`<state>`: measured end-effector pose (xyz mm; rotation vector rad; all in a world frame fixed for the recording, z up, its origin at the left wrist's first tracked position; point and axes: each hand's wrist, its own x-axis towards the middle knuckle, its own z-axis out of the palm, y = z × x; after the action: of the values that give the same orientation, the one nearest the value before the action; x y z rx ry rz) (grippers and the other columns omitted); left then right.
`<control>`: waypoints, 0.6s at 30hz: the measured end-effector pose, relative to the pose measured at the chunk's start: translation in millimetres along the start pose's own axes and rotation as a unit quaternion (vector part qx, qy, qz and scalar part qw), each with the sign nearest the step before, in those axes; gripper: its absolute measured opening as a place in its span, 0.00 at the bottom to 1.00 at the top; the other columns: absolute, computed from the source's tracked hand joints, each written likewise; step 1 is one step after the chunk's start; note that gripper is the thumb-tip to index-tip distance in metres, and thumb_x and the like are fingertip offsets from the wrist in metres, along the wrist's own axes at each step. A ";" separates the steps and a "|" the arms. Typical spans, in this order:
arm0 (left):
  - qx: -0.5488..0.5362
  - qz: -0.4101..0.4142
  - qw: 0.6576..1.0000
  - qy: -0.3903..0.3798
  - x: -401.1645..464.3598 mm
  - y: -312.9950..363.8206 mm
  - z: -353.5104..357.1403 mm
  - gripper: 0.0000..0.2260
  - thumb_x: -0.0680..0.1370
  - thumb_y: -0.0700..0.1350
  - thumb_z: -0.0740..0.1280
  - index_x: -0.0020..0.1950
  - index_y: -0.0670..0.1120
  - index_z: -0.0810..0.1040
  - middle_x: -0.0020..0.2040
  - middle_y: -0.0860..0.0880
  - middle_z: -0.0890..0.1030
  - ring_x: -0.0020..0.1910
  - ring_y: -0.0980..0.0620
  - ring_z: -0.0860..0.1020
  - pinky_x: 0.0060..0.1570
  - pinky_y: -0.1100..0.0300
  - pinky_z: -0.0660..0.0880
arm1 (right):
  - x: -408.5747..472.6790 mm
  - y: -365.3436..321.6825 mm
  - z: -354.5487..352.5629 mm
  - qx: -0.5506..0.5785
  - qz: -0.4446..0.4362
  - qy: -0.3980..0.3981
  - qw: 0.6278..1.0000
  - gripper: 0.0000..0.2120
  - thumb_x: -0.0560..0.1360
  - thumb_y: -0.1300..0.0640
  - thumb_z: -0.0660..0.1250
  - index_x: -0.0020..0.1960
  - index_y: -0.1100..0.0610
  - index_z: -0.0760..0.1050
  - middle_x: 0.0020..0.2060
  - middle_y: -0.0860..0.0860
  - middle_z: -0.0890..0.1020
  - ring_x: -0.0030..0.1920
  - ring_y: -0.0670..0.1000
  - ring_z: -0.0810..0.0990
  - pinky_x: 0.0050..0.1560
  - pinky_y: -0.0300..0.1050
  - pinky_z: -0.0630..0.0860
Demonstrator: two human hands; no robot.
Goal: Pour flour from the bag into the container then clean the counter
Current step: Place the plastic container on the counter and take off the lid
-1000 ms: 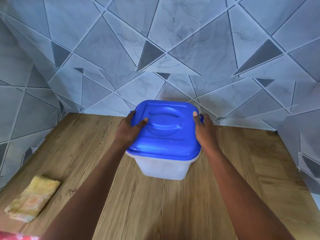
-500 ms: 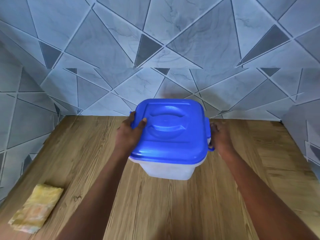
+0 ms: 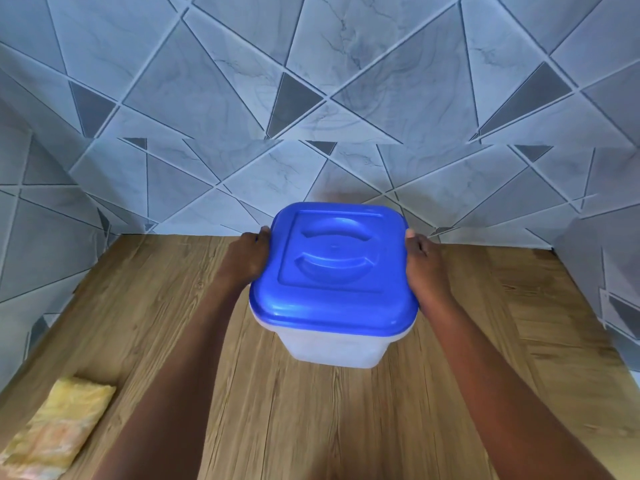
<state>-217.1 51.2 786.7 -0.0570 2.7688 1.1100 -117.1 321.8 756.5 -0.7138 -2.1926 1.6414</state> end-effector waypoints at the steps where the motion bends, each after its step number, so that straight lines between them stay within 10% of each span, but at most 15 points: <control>1: 0.013 0.004 1.000 -0.013 1.6 -0.9 -0.8 0.26 0.85 0.58 0.50 0.63 0.39 0.76 0.60 0.38 0.79 0.59 0.38 0.76 0.53 0.53 0.66 | -0.3 2.0 0.5 0.009 -0.004 0.009 1.000 0.16 0.85 0.47 0.54 0.52 0.55 0.76 0.45 0.52 0.81 0.45 0.52 0.78 0.46 0.45 0.70; 10: -0.165 -0.003 0.984 -0.064 -10.7 -21.3 -4.9 0.19 0.85 0.38 0.53 0.38 0.44 0.76 0.26 0.50 0.76 0.26 0.46 0.74 0.29 0.55 0.76 | -3.2 0.4 -11.6 0.010 -0.009 0.015 1.000 0.17 0.85 0.54 0.56 0.40 0.57 0.73 0.33 0.50 0.76 0.34 0.49 0.72 0.33 0.42 0.65; 13: -0.252 -0.113 0.956 -0.097 -20.3 -36.8 13.4 0.14 0.85 0.37 0.54 0.43 0.48 0.74 0.28 0.54 0.83 0.33 0.51 0.83 0.38 0.58 0.83 | -2.4 -1.1 -12.2 -0.024 -0.013 0.006 1.000 0.20 0.84 0.53 0.58 0.35 0.57 0.71 0.30 0.52 0.75 0.31 0.49 0.70 0.32 0.42 0.64; 18: -0.331 -0.044 0.941 0.058 -22.1 -41.1 -9.6 0.14 0.86 0.48 0.58 0.54 0.44 0.81 0.52 0.49 0.85 0.45 0.49 0.82 0.43 0.58 0.77 | -8.3 -5.4 -5.3 -0.032 -0.049 0.025 0.998 0.23 0.84 0.53 0.61 0.30 0.55 0.63 0.25 0.49 0.67 0.27 0.45 0.64 0.29 0.42 0.60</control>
<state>-192.7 14.4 769.0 -0.3276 2.3140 2.0055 -108.6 320.2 763.6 -0.6471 -2.2175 1.4958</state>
